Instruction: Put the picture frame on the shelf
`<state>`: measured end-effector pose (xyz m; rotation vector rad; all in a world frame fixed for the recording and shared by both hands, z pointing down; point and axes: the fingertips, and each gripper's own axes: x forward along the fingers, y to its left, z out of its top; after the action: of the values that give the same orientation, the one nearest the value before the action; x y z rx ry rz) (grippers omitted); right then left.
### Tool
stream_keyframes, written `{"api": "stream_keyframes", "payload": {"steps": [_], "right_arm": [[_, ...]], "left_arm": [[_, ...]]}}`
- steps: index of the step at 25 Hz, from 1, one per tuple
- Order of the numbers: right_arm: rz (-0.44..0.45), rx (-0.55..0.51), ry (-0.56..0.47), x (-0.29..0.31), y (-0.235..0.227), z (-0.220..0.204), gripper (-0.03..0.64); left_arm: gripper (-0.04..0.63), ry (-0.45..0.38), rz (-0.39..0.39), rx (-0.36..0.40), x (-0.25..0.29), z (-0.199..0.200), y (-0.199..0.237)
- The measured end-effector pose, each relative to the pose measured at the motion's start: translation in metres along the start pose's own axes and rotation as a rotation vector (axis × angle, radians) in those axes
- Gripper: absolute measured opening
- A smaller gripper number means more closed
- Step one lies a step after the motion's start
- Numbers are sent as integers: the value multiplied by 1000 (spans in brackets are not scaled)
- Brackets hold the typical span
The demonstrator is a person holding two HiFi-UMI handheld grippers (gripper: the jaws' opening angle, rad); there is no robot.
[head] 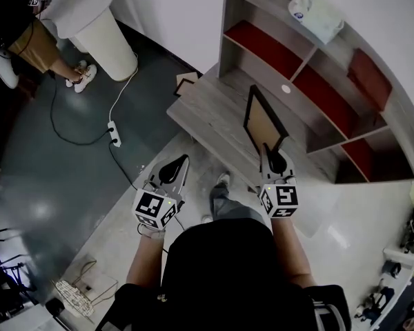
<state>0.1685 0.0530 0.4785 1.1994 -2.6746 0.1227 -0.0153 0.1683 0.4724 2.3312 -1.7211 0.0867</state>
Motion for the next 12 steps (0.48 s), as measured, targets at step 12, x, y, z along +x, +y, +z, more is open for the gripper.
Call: {"api": "stream_keyframes", "payload": {"steps": [12], "right_arm": [[-7, -11, -36, 106, -67, 41, 25]], "left_arm": [[9, 19, -20, 17, 124, 43, 47]]}}
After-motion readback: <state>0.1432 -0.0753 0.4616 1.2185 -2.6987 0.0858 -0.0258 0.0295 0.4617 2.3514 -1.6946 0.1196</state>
